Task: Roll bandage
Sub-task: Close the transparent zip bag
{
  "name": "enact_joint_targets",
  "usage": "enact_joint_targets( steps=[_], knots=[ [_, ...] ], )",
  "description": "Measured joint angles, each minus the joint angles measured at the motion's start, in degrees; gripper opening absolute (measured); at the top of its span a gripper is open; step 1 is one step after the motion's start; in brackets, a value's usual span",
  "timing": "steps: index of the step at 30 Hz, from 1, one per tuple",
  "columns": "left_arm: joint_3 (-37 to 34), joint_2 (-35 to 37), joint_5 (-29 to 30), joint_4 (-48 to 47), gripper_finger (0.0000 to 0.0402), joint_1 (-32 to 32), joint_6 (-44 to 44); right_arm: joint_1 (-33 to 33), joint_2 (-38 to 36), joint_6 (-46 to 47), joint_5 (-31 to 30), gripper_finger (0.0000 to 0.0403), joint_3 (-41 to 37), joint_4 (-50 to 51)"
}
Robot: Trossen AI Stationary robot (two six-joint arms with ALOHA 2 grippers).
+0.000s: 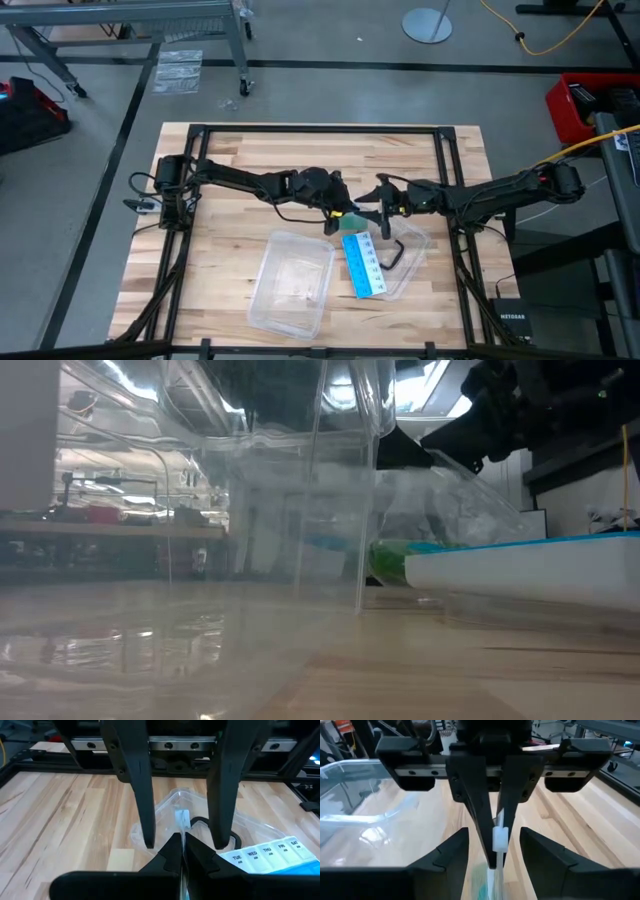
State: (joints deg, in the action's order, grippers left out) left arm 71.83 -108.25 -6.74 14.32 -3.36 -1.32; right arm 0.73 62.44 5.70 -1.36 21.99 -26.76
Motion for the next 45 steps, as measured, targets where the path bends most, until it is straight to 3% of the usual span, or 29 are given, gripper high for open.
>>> enact_joint_targets(
  steps=[14, 28, 45],
  knots=[
    [0.0, 0.0, 0.0, -0.7, 0.0, 0.0, 0.0, 0.0, -0.1, -0.4, 1.0, 0.0179, 0.2, 1.9],
    [0.0, 0.0, -0.1, -4.3, 0.0, 0.0, -0.1, 0.0, -0.1, -0.4, 2.5, 0.0098, 0.2, 3.4],
    [0.0, 0.0, -0.1, -4.2, 0.0, 0.3, -0.1, 0.0, -0.1, -0.4, 2.5, 0.0094, 0.2, 3.4]
  ],
)
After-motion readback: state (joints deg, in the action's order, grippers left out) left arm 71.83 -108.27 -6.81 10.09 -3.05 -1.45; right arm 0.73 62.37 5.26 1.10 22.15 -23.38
